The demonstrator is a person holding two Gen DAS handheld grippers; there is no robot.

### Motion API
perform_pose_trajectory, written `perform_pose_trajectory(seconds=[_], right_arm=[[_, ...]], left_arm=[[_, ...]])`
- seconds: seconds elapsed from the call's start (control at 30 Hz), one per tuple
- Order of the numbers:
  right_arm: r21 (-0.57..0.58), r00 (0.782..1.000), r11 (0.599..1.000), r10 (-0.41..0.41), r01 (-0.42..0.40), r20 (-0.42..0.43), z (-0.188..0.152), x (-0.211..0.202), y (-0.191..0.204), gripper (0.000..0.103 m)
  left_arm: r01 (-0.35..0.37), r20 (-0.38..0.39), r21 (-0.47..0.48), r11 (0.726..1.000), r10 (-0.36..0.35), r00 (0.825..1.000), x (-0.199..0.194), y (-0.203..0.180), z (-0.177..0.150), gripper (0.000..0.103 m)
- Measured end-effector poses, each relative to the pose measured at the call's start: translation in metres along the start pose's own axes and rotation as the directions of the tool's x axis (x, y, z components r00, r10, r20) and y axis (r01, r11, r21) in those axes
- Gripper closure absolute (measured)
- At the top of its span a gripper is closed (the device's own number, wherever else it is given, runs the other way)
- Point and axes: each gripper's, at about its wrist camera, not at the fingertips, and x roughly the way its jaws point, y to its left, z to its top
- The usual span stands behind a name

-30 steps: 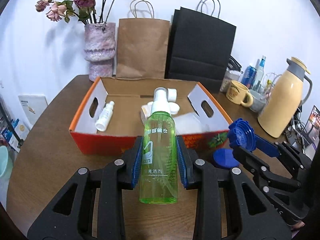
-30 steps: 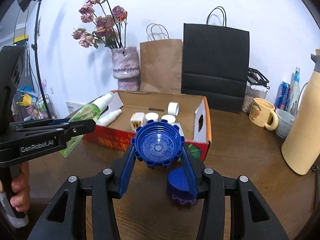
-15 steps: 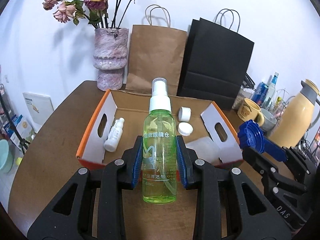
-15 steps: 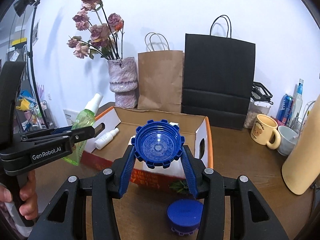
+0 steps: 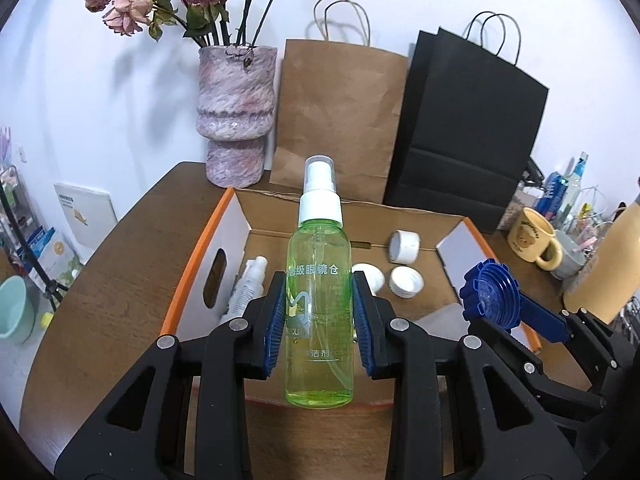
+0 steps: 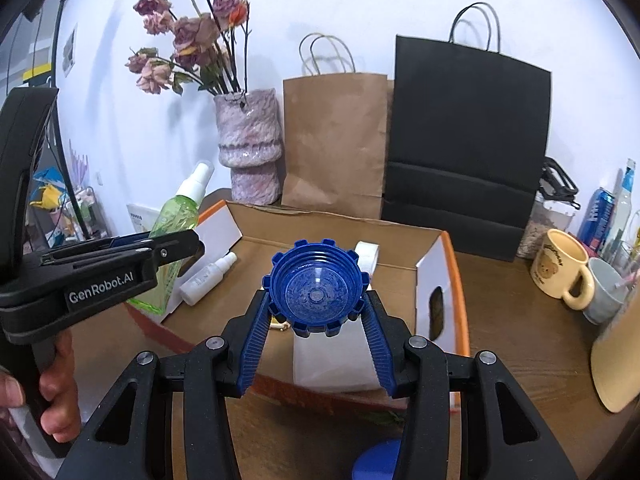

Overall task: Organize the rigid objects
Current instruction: 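Carry the spray bottle and blue ribbed lid over the cardboard box with both grippers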

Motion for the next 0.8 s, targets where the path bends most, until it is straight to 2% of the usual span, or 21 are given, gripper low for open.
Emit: perform_pose_trajectory(seconds=[0.57,0.8], right_arm=[[-0.051,0.992,0.999,-0.004,-0.003,-0.129,0.009,0.068,-0.004,0.052],[-0.059,0.989,0.998,-0.006,-0.003,-0.149,0.006,0.075,-0.003,0.052]], left_arm=[[-0.11,-0.049,-0.025,0.994,0.108,0.993,0.049,0.029,0.009,0.076],[-0.125,-0.066,-0.007,0.992,0.125,0.99,0.055,0.028,0.008,0.076]])
